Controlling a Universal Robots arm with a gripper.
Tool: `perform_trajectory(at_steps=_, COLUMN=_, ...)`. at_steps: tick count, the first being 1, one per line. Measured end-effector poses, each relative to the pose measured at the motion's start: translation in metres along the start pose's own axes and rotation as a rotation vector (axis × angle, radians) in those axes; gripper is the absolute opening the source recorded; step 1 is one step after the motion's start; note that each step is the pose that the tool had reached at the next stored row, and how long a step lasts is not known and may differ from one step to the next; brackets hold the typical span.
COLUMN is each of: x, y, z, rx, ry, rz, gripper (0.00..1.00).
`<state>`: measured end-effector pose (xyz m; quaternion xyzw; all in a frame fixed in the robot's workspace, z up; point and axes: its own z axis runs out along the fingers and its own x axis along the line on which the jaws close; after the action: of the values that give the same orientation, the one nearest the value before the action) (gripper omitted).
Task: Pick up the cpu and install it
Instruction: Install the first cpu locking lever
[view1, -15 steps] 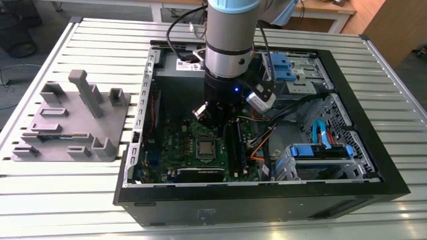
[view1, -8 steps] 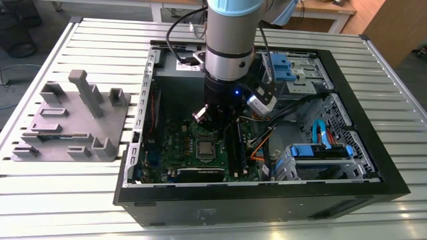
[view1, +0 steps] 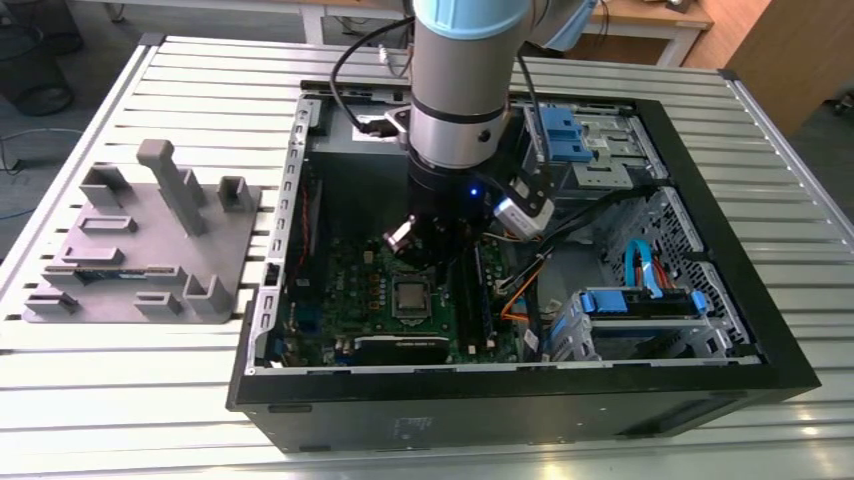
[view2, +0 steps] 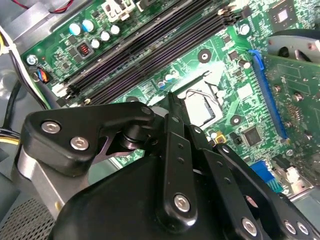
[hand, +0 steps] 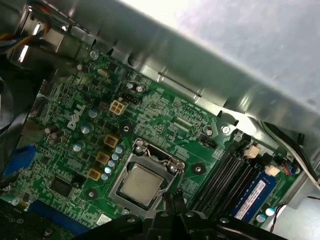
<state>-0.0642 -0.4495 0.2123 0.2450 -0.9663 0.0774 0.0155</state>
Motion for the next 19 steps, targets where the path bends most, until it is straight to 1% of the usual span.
perform_trajectory(at_steps=5, x=0.0028, y=-0.0034, z=0.0007, rx=0.0002, ry=-0.0001, rz=0.0, gripper=0.13)
perform_trajectory(at_steps=9, x=0.0052, y=-0.0077, z=0.0025, rx=-0.0002, ry=-0.0005, rz=0.0, gripper=0.13)
perform_trajectory(at_steps=19, x=0.0054, y=-0.0081, z=0.003, rx=-0.0002, ry=-0.0004, rz=0.0, gripper=0.13)
